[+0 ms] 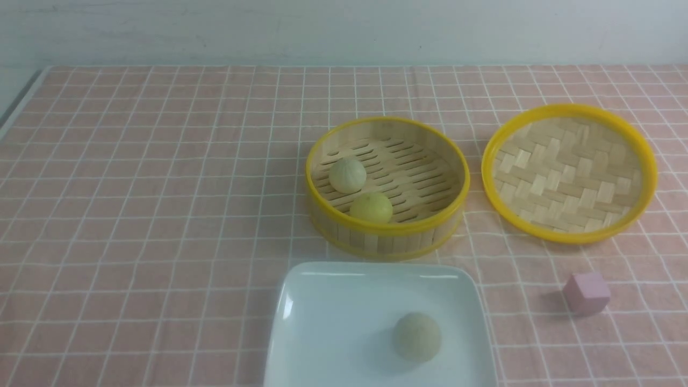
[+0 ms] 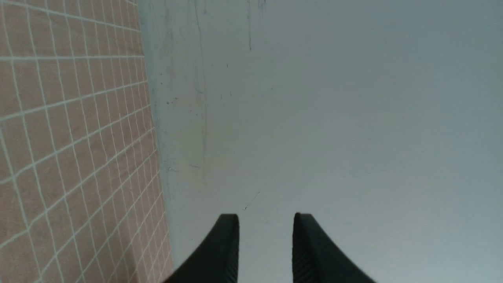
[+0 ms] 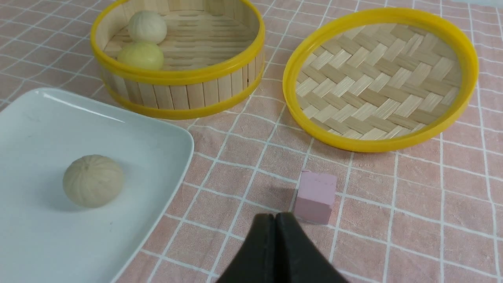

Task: Put the steamed buns into the plate on the pink tablecloth.
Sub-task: 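Reach into the bamboo steamer and grasp a bun with the left gripper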

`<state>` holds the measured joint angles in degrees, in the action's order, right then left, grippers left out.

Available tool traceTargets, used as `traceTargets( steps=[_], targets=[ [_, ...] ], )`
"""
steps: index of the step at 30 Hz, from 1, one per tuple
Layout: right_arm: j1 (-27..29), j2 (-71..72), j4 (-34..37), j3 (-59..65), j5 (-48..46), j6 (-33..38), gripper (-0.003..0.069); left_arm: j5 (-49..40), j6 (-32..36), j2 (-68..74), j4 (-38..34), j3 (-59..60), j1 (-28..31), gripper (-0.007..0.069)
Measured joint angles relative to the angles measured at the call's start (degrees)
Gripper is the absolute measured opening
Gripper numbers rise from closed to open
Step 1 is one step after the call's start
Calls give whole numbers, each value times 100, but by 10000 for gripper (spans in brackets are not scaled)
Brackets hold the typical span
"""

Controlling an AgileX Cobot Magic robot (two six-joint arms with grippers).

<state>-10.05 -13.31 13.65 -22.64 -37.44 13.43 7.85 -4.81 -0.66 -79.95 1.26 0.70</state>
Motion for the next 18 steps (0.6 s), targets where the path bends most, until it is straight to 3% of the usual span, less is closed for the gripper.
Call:
traceTargets(
  steps=[5,7,11,12,13,18],
  targets=[
    [0,0,0,0,141,-1,0,-50,910,0,466,-717,0,150],
    [0,0,0,0,146,-1,0,-104,1565,6,663,-1140,0,103],
    [0,0,0,0,165,-1,1,-819,2577,411,821,-1768,4,26],
    [0,0,0,0,170,-1,1,-1525,2913,962,862,-2064,4,4],
    [0,0,0,0,170,-1,1,-1611,2938,1036,869,-2096,4,4],
    [0,0,0,0,175,-1,6,-4250,3081,3634,1408,-2986,4,1]
  ],
)
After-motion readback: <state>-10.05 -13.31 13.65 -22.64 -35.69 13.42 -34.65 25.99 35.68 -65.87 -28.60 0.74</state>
